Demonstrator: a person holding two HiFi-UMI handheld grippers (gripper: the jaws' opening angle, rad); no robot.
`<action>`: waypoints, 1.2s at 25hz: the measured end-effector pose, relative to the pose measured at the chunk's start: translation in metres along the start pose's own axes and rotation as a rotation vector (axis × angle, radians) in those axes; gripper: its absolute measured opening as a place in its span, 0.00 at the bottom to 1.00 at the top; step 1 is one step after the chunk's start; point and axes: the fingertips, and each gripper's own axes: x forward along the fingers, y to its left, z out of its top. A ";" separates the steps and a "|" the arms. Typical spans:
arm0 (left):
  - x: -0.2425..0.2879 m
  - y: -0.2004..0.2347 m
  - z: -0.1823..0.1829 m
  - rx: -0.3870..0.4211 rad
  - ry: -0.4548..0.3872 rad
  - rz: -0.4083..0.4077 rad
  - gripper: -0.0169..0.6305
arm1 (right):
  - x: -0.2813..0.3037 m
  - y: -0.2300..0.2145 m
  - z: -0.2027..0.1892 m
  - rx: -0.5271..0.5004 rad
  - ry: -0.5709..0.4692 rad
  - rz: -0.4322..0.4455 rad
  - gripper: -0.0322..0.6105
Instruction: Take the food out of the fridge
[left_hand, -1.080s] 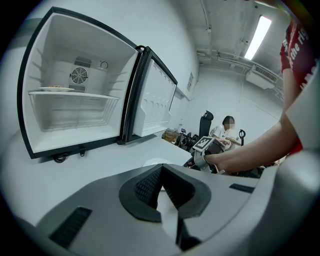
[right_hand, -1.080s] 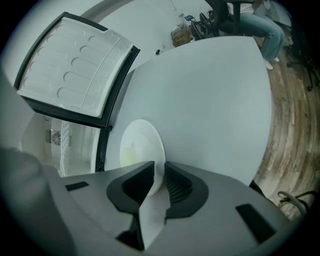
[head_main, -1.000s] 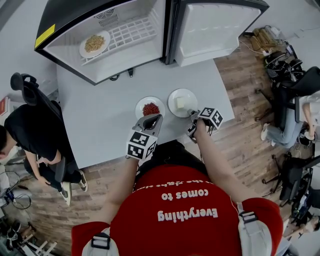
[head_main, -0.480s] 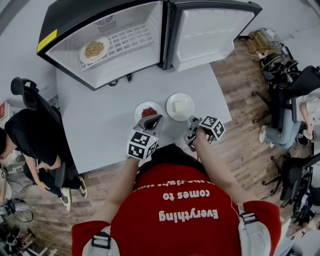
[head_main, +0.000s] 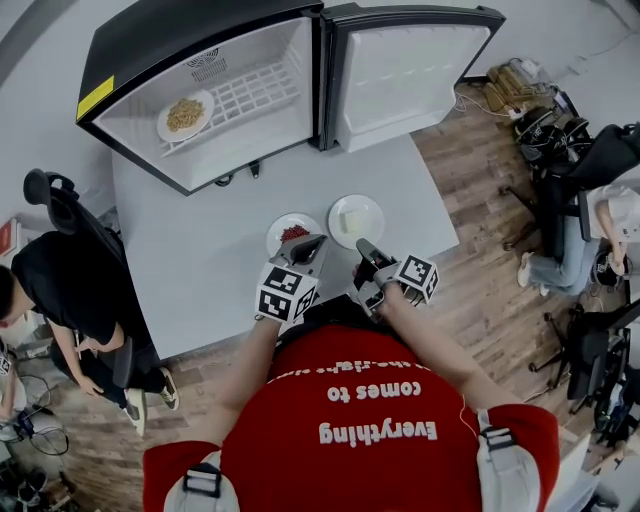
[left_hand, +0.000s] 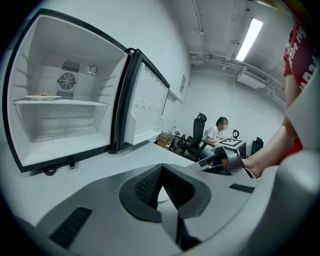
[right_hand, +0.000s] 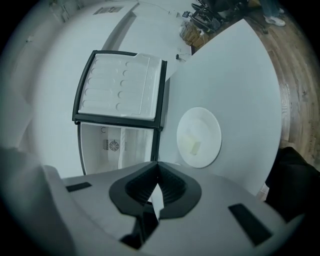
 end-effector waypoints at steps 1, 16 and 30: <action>0.000 -0.001 0.000 0.002 0.002 -0.004 0.02 | 0.001 0.001 -0.002 -0.003 0.007 0.003 0.07; -0.038 0.031 0.003 -0.049 -0.047 0.138 0.02 | 0.047 0.023 -0.040 -0.048 0.213 0.036 0.07; -0.134 0.109 -0.019 -0.205 -0.124 0.463 0.02 | 0.142 0.098 -0.095 -0.174 0.478 0.154 0.07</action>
